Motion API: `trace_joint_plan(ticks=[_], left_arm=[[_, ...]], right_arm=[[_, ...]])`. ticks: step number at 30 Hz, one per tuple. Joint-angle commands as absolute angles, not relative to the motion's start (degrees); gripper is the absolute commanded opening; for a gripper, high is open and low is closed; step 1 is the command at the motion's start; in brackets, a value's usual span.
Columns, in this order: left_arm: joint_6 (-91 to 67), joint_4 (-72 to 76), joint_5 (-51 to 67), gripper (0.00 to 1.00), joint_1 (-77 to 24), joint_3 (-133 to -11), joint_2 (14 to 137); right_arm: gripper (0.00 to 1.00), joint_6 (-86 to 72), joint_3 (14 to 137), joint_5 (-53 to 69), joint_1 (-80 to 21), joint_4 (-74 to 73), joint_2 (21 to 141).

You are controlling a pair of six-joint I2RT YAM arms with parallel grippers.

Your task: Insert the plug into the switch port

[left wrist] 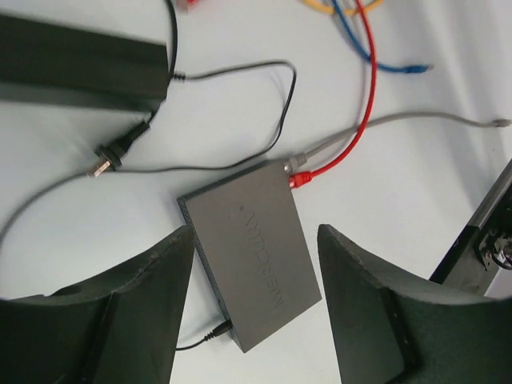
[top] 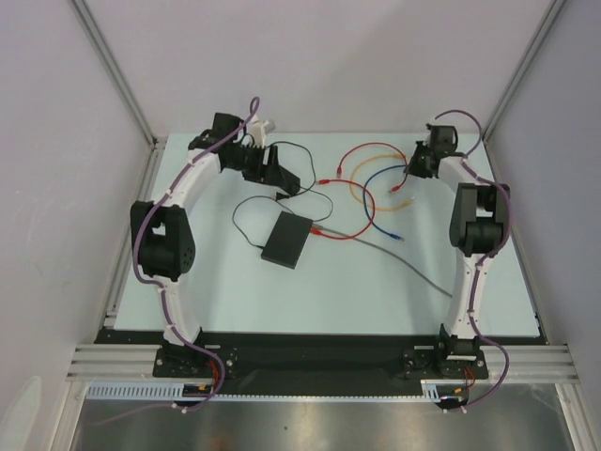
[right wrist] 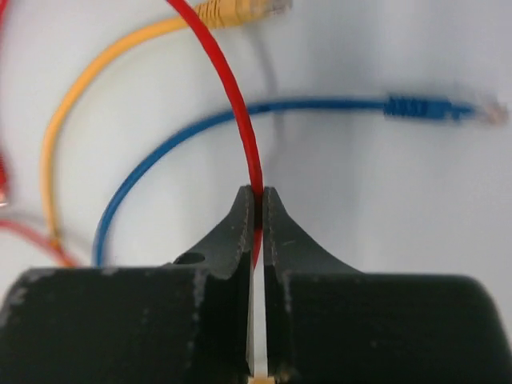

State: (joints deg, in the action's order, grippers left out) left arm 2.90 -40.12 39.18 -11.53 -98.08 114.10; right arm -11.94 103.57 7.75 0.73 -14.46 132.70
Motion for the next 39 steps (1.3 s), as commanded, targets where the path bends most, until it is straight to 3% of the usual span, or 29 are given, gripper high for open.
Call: trace_joint_plan(ticks=[1,10,15,19,25,31,34,39], left_arm=[[4.7,-42.0,42.0,0.68,-11.2,-105.5,110.2],[12.3,-41.8,46.1,0.74,-12.1,-110.2,101.1],[26.3,-43.8,44.8,0.76,-17.7,-109.2,93.5],[33.8,-38.5,39.7,0.75,-23.9,-98.3,84.0],[48.0,-29.5,27.5,0.73,-40.1,-82.9,69.5],[14.1,-26.5,26.4,0.72,-40.9,-83.6,72.4],[4.5,-21.6,28.8,0.71,-37.5,-82.5,73.5],[-15.2,-13.9,37.5,0.69,-34.5,-84.8,78.6]], right_arm=[[0.00,-21.2,100.6,18.2,3.8,-7.0,118.8],[0.00,-30.4,95.6,30.1,6.8,-8.6,102.1],[0.00,-36.5,86.2,40.3,6.8,-2.9,93.6],[0.00,-38.2,81.6,47.3,5.3,-1.8,87.5],[0.00,-36.0,73.7,47.3,1.5,-7.2,79.3],[0.00,-34.0,71.4,38.2,1.6,-11.5,78.1],[0.00,-30.5,73.1,34.8,0.8,-14.6,75.9],[0.00,-31.6,67.7,22.7,-2.5,-5.7,66.6]])
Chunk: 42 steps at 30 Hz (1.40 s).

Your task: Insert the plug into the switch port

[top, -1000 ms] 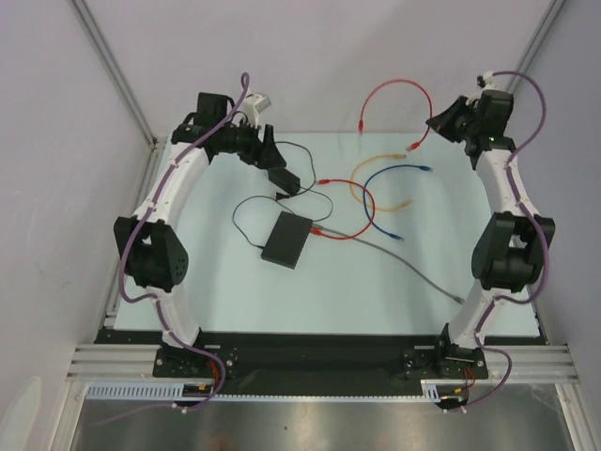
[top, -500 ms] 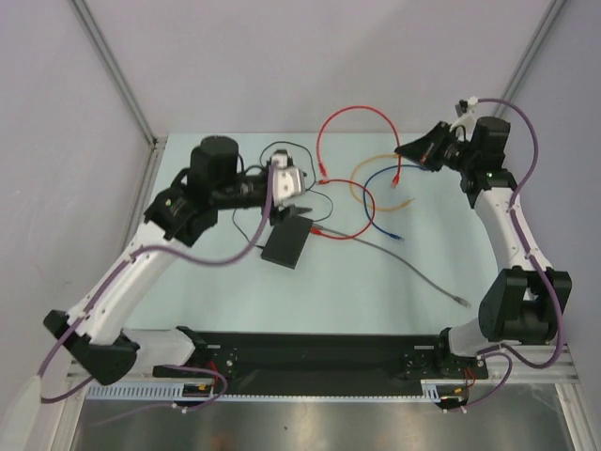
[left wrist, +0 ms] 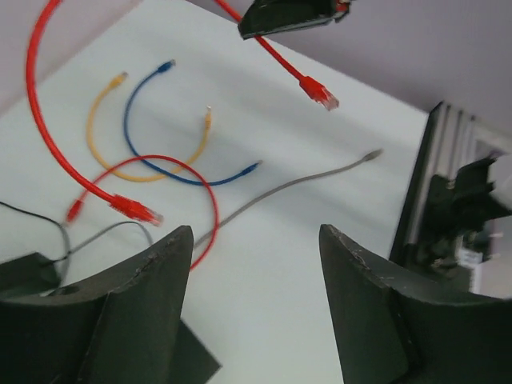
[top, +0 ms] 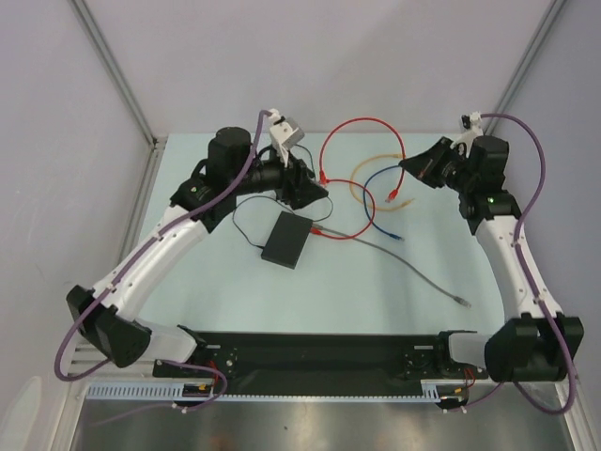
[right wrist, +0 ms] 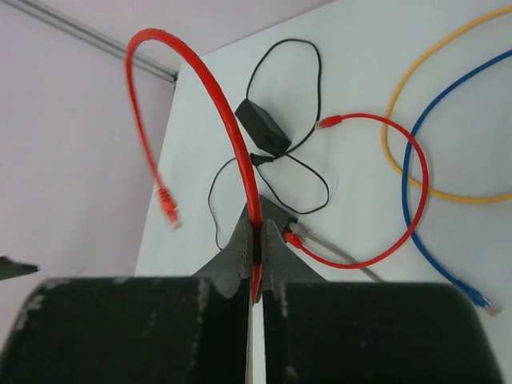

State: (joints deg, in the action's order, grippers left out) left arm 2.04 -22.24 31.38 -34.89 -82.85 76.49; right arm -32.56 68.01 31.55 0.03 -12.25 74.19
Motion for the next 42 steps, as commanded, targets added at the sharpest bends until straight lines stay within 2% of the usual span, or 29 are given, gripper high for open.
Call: trace_joint_plan(ticks=[1,7,14,21,23,24,26,27,30,32,33,34,37,38,40,42], left_arm=[[-18.0,-12.4,38.9,0.69,-34.5,-85.3,79.5],[-32.2,-6.6,40.8,0.69,-37.6,-88.3,86.8],[-41.3,1.9,44.5,0.66,-40.2,-88.9,90.9],[-45.7,3.1,45.3,0.65,-41.1,-88.0,94.1],[-47.5,4.7,45.8,0.60,-41.1,-88.0,94.9],[-47.8,5.0,46.3,0.49,-41.1,-88.3,95.1],[-48.0,5.3,46.8,0.37,-41.1,-88.9,95.9],[-47.9,5.1,47.7,0.25,-41.1,-89.4,96.1],[-46.4,3.7,48.4,0.10,-41.0,-89.9,96.4],[-43.2,-1.6,50.5,0.01,-40.8,-91.8,96.9],[-41.8,-4.5,51.4,0.00,-40.7,-93.1,97.9],[-38.4,-7.7,53.7,0.00,-40.5,-95.5,98.6],[-25.2,-27.4,55.2,0.00,-40.3,-102.8,102.6],[-22.4,-35.7,54.7,0.00,-40.0,-103.2,102.9],[-15.3,-44.0,53.0,0.00,-39.6,-102.4,102.7],[-9.4,-48.8,52.7,0.00,-39.6,-101.3,102.9]], right_arm=[[0.00,-31.8,67.7,20.8,-4.5,-5.6,65.6],[0.00,-37.2,69.1,12.9,-9.8,-7.9,65.2],[0.00,-37.9,67.5,14.7,-11.3,-4.8,64.3],[0.00,-38.8,66.9,17.1,-12.5,-2.8,64.6],[0.00,-38.7,66.7,17.2,-12.6,-2.8,64.5],[0.00,-38.8,66.5,17.2,-12.7,-2.9,64.4],[0.00,-38.8,66.4,17.4,-12.7,-3.0,64.4],[0.00,-38.7,66.1,17.4,-12.6,-2.9,64.3],[0.00,-38.7,65.4,18.5,-12.1,-3.2,63.9],[0.25,-37.5,64.9,20.4,-10.4,-5.6,63.4],[0.37,-35.4,65.1,21.6,-9.4,-7.4,63.2],[0.54,-32.9,65.6,24.2,-8.0,-11.9,63.1],[0.66,-19.3,67.9,31.6,-0.9,-20.9,61.9],[0.67,-10.3,68.5,33.5,2.9,-23.3,61.4],[0.69,-0.5,71.3,38.2,5.8,-29.8,59.9],[0.66,5.8,72.9,43.7,8.6,-33.8,57.1]])
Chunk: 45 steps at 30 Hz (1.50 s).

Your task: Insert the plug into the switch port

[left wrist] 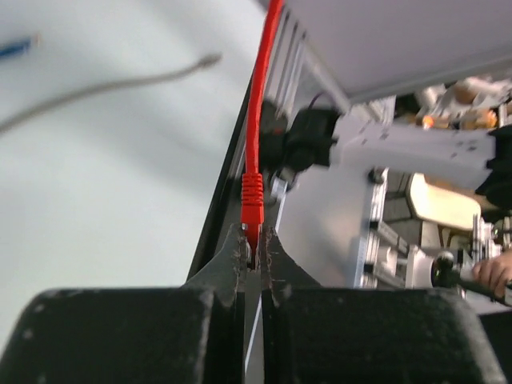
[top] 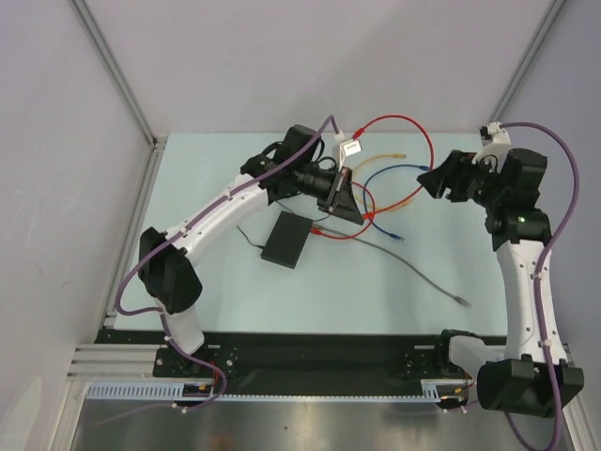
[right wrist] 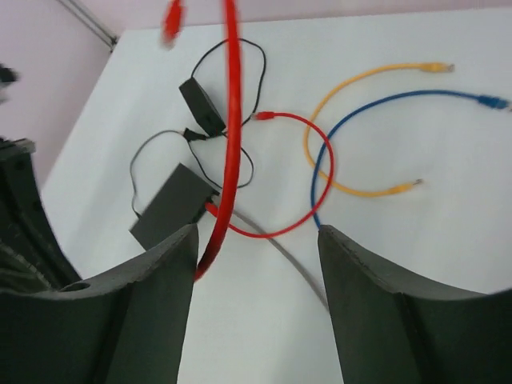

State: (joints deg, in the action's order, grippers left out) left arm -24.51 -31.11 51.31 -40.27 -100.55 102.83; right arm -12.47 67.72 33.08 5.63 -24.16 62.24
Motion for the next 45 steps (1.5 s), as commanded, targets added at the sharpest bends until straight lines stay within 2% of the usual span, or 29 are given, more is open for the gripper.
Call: trace_joint_plan(ticks=[1,6,9,10,12,13,16,20,26,41,44,45], left_arm=[[-7.6,-53.0,52.8,0.00,-39.6,-101.3,103.3],[-0.5,-60.7,54.1,0.00,-39.4,-103.1,105.4],[-0.9,-60.8,55.9,0.03,-39.3,-103.0,106.1],[-1.3,-60.6,56.0,0.04,-39.4,-102.7,106.1],[-1.3,-60.6,56.6,0.05,-39.4,-102.5,106.3],[-1.4,-60.8,57.4,0.06,-39.5,-102.3,106.4],[-1.1,-61.2,59.9,0.06,-39.6,-101.5,106.4],[-0.2,-62.7,61.9,0.04,-39.7,-100.8,105.8],[4.7,-66.5,64.1,0.01,-39.7,-99.8,105.5],[5.5,-66.7,68.0,0.01,-39.4,-98.6,105.3],[5.7,-66.6,68.1,0.00,-39.3,-98.5,105.3],[5.7,-66.7,68.1,0.00,-39.3,-98.5,105.2]], right_arm=[[0.65,8.0,73.0,44.6,8.6,-34.4,55.8],[0.53,19.9,72.1,53.7,7.8,-36.6,49.9],[0.47,24.1,71.6,54.5,1.3,-39.2,49.3],[0.44,26.5,70.9,51.4,-5.2,-39.9,49.3],[0.41,28.7,70.1,47.6,-11.5,-40.1,49.7],[0.39,31.1,69.0,43.6,-18.6,-40.4,50.5],[0.36,35.8,66.9,35.7,-29.6,-40.0,51.9],[0.36,39.3,63.2,29.0,-37.0,-37.4,54.3],[0.39,44.8,59.8,25.2,-41.0,-35.6,55.5],[0.25,49.8,57.8,24.4,-43.2,-38.7,55.7],[0.12,49.3,57.7,24.1,-43.2,-38.5,55.6],[0.00,49.0,57.7,24.0,-43.2,-38.0,55.5]])
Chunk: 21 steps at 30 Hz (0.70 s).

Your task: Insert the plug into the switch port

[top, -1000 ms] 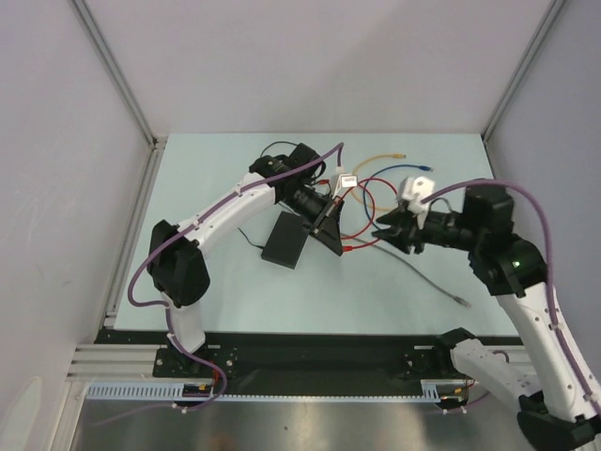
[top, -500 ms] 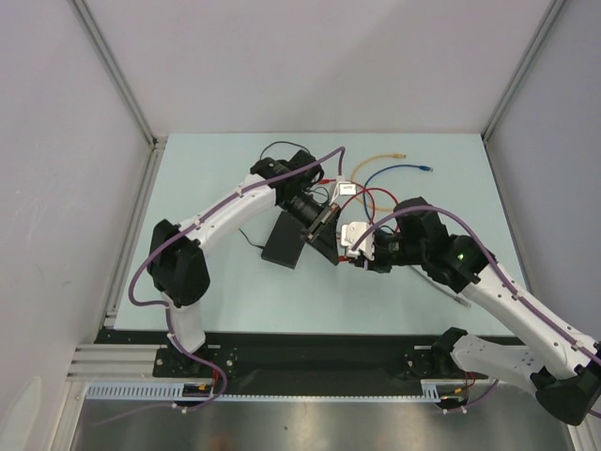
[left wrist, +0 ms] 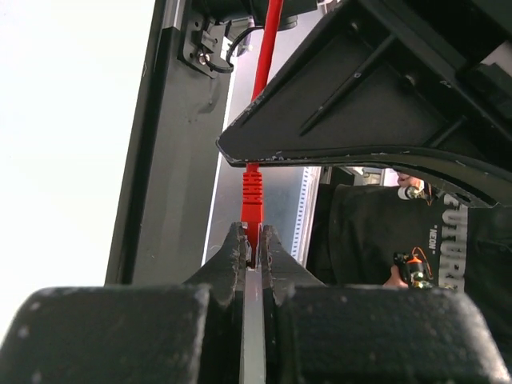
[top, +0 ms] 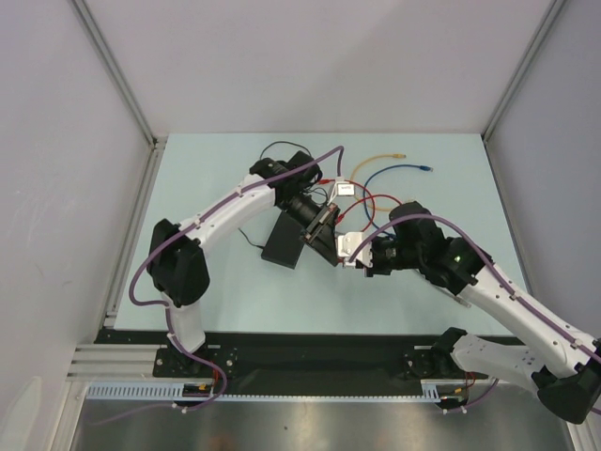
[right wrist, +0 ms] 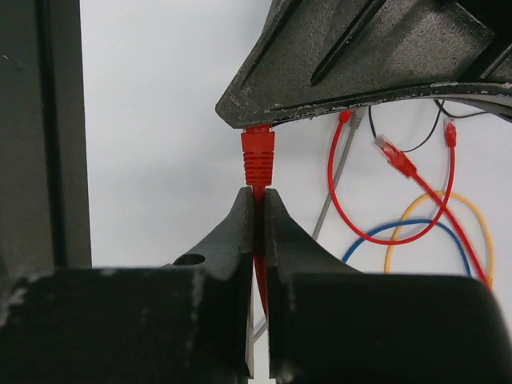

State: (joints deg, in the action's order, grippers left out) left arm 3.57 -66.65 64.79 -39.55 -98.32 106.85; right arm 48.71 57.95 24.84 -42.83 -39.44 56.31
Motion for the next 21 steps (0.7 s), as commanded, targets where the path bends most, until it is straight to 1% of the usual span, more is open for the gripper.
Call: trace_joint_plan(ticks=[1,2,4,5,7,8,9,11,13,14,18,19,21], left_arm=[[5.8,-66.5,68.2,0.00,-39.3,-98.5,105.3],[5.6,-66.6,68.4,0.01,-39.3,-98.5,105.3],[5.9,-66.1,68.7,0.10,-38.9,-98.1,104.9],[6.3,-65.7,68.7,0.23,-38.6,-98.0,104.6],[3.9,-60.6,68.0,0.34,-36.0,-95.7,101.6],[-1.3,-57.0,67.7,0.44,-34.6,-94.1,99.9],[-4.1,-48.5,66.9,0.50,-31.2,-90.7,98.2],[-10.2,-38.7,63.1,0.63,-27.6,-86.7,93.8],[-11.2,-36.4,60.2,0.65,-22.7,-85.2,92.2],[-9.7,-37.3,56.4,0.66,-20.1,-84.4,92.2],[-4.9,-38.1,45.9,0.66,-15.8,-79.6,93.0],[-4.1,-37.8,43.7,0.66,-15.4,-78.6,93.3],[-3.1,-36.9,41.9,0.66,-14.2,-77.2,95.7]], right_arm=[[0.00,48.7,57.7,23.8,-43.2,-37.6,55.6],[0.00,48.3,57.7,23.8,-43.2,-37.4,55.5],[0.00,47.1,57.8,23.6,-43.1,-36.5,55.5],[0.00,45.4,57.7,22.8,-43.2,-36.0,55.8],[0.00,42.6,56.3,20.9,-42.3,-34.9,56.7],[0.00,41.8,55.9,19.9,-41.2,-34.8,57.5],[0.00,39.6,55.6,19.3,-38.3,-34.7,59.2],[0.00,36.4,55.5,15.5,-36.0,-33.2,61.3],[0.00,33.8,55.3,13.4,-33.7,-32.0,64.5],[0.00,33.2,55.2,13.0,-33.2,-31.5,65.4],[0.00,29.7,53.4,14.2,-33.9,-26.5,70.2],[0.00,28.7,53.0,14.1,-34.5,-23.5,73.4],[0.00,27.0,53.9,14.0,-34.6,-21.4,77.2]])
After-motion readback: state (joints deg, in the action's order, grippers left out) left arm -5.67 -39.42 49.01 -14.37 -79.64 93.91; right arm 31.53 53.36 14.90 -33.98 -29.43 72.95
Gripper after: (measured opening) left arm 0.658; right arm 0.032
